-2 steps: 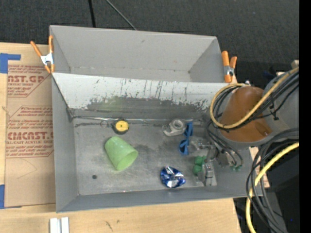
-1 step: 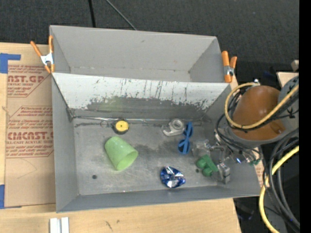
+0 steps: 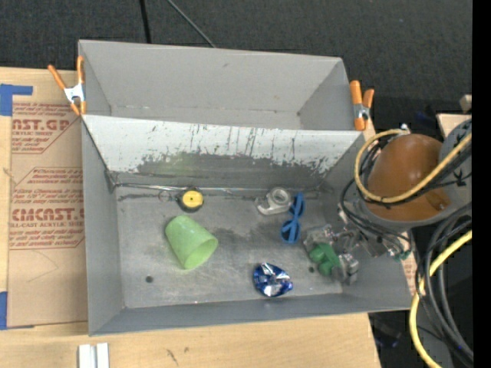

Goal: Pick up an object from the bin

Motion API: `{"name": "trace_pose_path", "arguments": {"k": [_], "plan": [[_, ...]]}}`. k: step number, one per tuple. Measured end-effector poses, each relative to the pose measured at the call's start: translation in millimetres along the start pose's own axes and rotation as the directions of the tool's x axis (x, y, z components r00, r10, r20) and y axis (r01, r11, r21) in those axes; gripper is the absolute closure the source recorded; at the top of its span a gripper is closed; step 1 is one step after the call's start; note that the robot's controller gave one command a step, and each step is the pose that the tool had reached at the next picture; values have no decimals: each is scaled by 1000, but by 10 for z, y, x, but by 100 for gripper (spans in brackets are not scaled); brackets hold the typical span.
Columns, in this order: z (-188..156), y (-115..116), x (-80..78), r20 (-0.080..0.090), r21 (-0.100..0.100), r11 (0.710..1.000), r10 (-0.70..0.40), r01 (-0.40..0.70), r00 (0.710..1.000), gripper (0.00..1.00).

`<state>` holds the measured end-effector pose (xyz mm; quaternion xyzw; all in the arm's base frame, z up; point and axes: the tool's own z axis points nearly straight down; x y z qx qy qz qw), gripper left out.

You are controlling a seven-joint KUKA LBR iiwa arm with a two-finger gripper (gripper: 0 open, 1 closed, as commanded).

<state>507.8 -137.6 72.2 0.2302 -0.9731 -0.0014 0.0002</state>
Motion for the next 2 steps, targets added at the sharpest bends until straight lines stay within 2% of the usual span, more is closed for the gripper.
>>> {"name": "trace_pose_path", "arguments": {"k": [1,2], "plan": [[-1331,61,5,7,9,1000,-20,20,1000,100],[-1284,69,15,3,3,1000,-20,20,1000,0]]}}
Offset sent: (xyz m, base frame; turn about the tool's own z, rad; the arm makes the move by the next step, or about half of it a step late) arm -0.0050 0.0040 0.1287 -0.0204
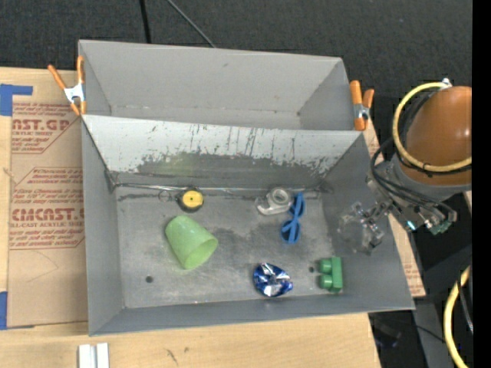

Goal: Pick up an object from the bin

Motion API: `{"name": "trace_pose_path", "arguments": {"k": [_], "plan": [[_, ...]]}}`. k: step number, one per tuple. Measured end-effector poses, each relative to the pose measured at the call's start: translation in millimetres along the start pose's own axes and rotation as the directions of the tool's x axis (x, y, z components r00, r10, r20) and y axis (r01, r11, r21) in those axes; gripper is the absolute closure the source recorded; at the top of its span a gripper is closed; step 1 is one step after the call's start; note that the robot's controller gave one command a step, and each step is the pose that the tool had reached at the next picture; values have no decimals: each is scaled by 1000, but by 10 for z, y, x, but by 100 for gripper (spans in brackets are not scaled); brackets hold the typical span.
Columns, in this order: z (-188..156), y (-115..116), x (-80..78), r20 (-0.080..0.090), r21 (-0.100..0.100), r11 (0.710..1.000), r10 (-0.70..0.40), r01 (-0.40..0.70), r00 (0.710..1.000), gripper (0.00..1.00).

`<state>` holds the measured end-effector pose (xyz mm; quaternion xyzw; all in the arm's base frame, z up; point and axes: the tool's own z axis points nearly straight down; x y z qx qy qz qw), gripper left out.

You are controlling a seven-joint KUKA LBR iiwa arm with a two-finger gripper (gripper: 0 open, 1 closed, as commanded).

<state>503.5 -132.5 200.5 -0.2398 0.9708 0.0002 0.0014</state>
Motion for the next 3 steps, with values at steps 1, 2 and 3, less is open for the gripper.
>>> {"name": "trace_pose_path", "arguments": {"k": [1,2,3], "plan": [[1289,-76,178,-2,-11,985,-170,170,985,0],[1310,176,56,16,-16,769,-639,639,769,0],[1311,70,109,1,-4,771,-636,636,771,100]]}}
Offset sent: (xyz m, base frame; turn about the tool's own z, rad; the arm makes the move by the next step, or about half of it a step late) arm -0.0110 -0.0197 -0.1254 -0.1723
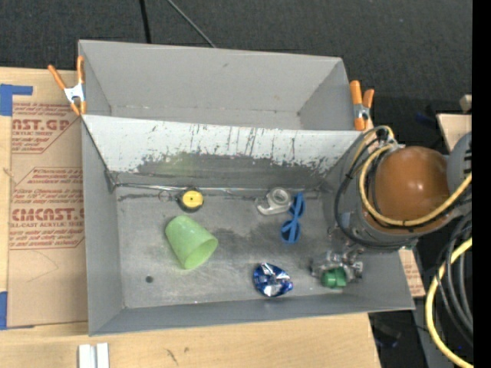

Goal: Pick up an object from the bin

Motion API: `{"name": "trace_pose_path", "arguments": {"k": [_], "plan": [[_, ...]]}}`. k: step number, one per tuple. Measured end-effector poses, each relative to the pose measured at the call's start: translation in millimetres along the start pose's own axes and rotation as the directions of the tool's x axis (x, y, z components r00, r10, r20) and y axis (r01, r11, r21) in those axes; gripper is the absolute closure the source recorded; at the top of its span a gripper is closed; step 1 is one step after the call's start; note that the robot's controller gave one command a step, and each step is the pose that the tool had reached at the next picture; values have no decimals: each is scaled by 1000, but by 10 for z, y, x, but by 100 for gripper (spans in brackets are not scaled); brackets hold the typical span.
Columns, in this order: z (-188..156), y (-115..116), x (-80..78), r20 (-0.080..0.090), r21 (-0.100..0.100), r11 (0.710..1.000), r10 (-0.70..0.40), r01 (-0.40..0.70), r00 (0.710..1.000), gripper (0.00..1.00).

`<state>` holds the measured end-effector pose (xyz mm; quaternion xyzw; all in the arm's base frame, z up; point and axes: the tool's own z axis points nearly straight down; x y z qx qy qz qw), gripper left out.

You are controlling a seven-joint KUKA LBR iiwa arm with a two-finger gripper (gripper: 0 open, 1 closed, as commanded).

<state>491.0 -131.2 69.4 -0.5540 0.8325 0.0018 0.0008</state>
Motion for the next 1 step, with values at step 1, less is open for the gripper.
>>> {"name": "trace_pose_path", "arguments": {"k": [1], "plan": [[-1568,64,-37,-1,10,1000,14,-14,1000,100]]}}
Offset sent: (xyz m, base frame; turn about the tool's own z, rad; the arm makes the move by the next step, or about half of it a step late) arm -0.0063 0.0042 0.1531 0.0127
